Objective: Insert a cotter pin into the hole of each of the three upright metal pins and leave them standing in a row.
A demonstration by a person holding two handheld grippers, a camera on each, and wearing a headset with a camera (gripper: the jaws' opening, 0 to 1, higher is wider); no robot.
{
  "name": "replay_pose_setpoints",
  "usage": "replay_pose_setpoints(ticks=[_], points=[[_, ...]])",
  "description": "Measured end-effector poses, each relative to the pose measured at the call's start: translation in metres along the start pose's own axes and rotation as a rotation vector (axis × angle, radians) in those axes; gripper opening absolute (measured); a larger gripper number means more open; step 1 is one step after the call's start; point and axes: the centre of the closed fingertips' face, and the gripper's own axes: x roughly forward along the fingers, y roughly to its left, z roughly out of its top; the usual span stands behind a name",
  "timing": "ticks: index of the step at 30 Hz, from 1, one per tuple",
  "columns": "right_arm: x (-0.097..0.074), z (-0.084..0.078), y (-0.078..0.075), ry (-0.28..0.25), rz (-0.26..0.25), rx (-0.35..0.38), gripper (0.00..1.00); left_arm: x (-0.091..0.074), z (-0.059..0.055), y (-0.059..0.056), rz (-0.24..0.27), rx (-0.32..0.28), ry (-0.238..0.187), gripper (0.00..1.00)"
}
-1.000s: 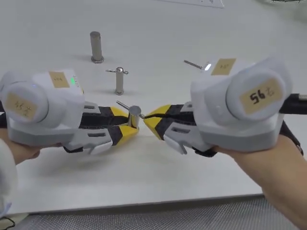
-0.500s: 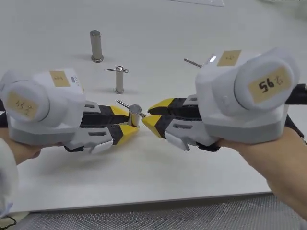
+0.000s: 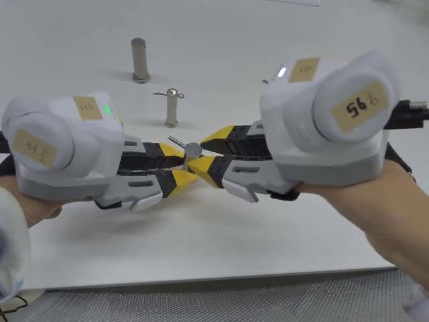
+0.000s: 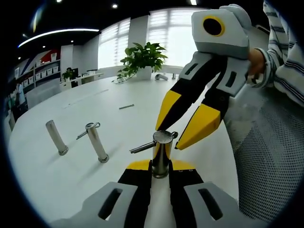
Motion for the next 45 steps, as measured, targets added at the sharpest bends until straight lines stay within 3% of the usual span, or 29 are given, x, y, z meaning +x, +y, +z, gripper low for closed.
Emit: replay_pose_setpoints(ticks=[4,10,13,20,30,41,45], points=[[0.002,-0.001,-0.001,0.009,0.0,-0.004,0.18,-0.001,0.001,-0.004,-0.018,-0.006,-0.004,0.18],[0.005,-0.003,0.002,0.021,0.01,-0.01,0.18,-0.003,-0.005,-0.006,0.003,0.0,0.012,0.36],[0.006,-0.004,0.002,0.026,0.012,-0.014,0.18,-0.007,-0.006,-0.005,0.017,-0.015,0.005,0.36],[0.008,-0.004,0.001,0.033,0.021,-0.014,0.19,-0.014,-0.009,-0.005,0.031,-0.031,-0.006,0.48],[0.013,-0.005,0.004,0.044,0.031,-0.016,0.19,-0.023,-0.011,0.005,0.113,-0.063,-0.007,0.75],[0.016,-0.008,0.002,0.049,0.021,-0.007,0.18,-0.026,-0.012,0.001,0.105,-0.089,-0.017,0.89],[0.016,-0.008,0.002,0.048,0.019,-0.001,0.16,-0.027,-0.012,0.002,0.117,-0.094,-0.02,0.98]])
